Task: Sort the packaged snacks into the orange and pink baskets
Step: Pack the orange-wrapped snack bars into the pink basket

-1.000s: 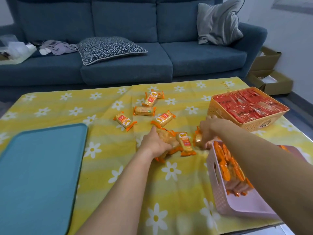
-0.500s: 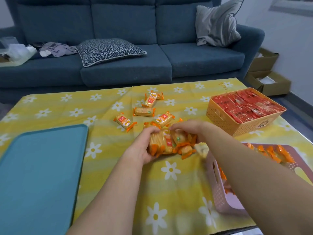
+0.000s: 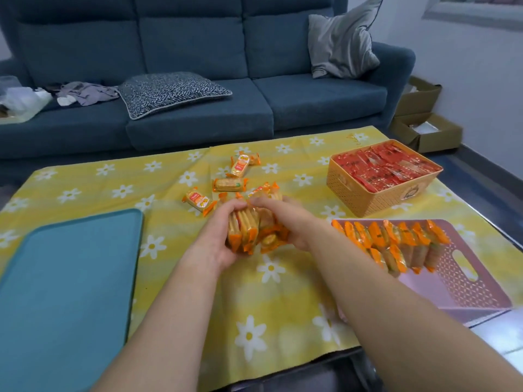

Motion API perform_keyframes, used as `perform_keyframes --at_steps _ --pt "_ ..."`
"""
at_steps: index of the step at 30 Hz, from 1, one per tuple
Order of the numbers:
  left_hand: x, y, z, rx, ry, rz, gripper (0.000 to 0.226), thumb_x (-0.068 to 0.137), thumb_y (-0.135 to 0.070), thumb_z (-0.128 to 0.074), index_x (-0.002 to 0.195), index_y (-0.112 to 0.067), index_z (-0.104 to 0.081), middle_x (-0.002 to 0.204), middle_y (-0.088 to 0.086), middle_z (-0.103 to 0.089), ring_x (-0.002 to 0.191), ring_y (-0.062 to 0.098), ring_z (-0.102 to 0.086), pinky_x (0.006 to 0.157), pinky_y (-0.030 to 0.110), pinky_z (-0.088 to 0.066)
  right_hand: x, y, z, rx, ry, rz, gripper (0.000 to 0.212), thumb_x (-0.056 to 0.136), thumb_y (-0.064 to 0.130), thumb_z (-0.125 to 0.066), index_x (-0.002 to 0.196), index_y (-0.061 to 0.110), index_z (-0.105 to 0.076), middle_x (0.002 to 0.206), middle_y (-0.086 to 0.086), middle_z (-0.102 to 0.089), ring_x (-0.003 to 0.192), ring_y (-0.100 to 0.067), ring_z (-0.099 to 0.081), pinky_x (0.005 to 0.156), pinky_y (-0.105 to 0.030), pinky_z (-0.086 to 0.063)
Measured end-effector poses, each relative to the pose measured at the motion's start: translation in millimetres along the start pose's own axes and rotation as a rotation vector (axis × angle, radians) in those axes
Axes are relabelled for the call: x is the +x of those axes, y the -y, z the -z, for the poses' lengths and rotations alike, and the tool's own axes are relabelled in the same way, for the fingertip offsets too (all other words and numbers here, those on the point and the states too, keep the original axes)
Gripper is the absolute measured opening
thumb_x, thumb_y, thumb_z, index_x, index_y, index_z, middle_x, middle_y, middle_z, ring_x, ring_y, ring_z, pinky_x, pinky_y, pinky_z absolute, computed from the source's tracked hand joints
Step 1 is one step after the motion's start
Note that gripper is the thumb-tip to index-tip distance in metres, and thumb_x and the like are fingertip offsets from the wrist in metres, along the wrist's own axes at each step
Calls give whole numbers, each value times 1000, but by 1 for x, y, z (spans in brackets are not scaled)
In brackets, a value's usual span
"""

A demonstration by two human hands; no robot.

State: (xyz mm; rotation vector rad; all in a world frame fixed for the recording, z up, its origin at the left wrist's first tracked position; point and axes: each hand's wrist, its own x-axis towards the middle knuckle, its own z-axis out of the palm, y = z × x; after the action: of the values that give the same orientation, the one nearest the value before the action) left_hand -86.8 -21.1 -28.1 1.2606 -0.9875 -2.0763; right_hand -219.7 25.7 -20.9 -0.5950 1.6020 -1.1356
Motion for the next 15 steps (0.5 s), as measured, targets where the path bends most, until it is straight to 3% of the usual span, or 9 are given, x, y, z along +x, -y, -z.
perform_keyframes --at_steps 2,6,9,11,13,15 --pt "-17 -1 -18 16 30 -65 15 84 -37 -64 79 -24 -68 73 3 -66 66 23 -59 69 32 -40 -21 5 6 -9 -89 112 57 74 43 -84 121 22 -59 109 -9 -73 83 -25 -73 61 -41 -61" --pt "-47 7 -70 -10 115 -187 20 88 -37 -63 75 -24 -73 70 -1 -69 59 17 -62 61 27 -43 -74 19 46 -62 -260 309 51 79 43 -80 120 22 -58 107 2 -70 98 -17 -68 90 -40 -58" --pt "-66 23 -123 -35 211 -253 19 90 -32 -62 91 -22 -79 81 1 -73 67 17 -65 50 24 -46 -114 20 96 -83 -323 378 52 82 45 -78 124 27 -54 108 5 -68 98 -13 -67 88 -37 -56" --pt "-77 36 -157 -34 263 -275 28 90 -27 -65 110 -12 -76 93 8 -76 78 21 -72 57 29 -56 -136 15 129 -55 -360 400 53 80 45 -78 125 30 -54 110 5 -69 98 -14 -69 87 -39 -57" --pt "-81 56 -189 0 314 -297 33 85 -25 -72 114 -10 -73 103 14 -76 90 27 -74 77 41 -62 -151 4 165 -14 -439 398 45 79 44 -77 119 35 -58 108 7 -71 98 -14 -71 86 -39 -58" --pt "-85 76 -218 109 330 -328 41 77 -27 -77 116 -15 -71 105 11 -76 95 25 -74 83 40 -61 -163 -11 196 27 -514 378 30 82 41 -75 107 36 -59 104 6 -71 98 -15 -71 83 -38 -58"
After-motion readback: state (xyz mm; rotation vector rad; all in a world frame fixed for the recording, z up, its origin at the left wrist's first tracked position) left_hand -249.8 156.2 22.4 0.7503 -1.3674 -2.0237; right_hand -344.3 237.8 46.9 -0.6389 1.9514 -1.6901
